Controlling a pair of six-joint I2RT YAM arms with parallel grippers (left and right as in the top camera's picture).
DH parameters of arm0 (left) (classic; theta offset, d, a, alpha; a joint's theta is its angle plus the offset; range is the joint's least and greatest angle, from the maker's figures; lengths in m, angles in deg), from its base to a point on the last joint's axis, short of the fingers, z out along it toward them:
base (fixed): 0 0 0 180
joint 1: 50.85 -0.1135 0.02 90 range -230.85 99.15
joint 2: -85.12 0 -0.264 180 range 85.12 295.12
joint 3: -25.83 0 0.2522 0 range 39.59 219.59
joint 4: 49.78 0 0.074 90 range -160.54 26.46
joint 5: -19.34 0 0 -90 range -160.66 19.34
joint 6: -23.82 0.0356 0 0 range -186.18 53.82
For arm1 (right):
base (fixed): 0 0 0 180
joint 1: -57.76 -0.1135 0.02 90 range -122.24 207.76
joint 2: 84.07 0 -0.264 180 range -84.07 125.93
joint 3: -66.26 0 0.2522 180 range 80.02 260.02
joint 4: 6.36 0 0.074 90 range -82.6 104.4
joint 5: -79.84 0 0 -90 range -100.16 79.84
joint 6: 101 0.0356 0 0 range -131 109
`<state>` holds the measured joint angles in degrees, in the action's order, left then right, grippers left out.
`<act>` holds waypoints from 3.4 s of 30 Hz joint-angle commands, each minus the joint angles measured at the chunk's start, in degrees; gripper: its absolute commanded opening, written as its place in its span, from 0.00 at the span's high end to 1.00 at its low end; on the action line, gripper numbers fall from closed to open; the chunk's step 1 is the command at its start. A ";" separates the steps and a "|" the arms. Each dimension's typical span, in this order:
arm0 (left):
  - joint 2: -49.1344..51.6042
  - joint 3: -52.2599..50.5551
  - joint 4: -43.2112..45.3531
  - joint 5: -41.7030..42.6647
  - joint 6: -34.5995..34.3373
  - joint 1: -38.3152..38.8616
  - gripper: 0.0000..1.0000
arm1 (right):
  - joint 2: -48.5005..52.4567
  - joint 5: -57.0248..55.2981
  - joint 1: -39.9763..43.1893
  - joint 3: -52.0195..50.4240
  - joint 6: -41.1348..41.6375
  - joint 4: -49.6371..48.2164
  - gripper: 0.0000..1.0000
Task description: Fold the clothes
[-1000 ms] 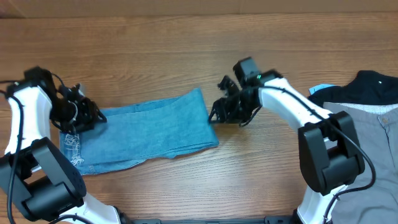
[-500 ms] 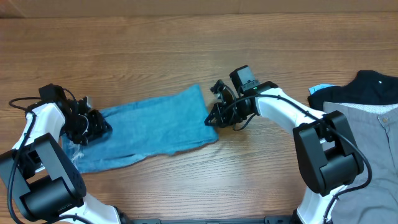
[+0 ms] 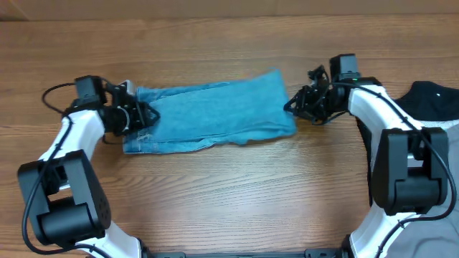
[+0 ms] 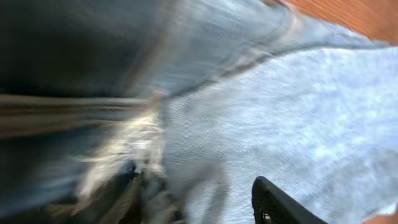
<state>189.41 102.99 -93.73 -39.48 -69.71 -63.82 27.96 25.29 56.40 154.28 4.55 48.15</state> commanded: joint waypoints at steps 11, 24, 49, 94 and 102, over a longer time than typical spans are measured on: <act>0.07 6.21 -7.13 0.76 1.42 2.16 0.45 | -9.60 5.05 -3.63 1.03 -0.83 -2.32 0.94; 0.09 6.12 -11.93 -12.39 1.86 3.23 0.38 | 5.14 -8.44 -13.68 -2.21 6.05 -4.57 0.96; 1.25 7.96 -14.12 -0.04 13.97 -8.96 0.00 | 5.95 -14.43 -13.68 -2.14 6.91 5.53 0.96; -0.26 43.25 -46.36 -8.90 12.52 -16.00 0.96 | -14.75 -14.43 -13.66 -2.14 6.58 9.07 0.95; -2.71 47.69 -47.43 -14.69 7.10 -5.35 0.96 | -17.97 -14.34 -13.64 -2.14 6.80 9.22 0.94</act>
<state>186.41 150.09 -141.18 -51.30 -58.67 -73.46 11.31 11.73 42.43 152.27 11.46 57.20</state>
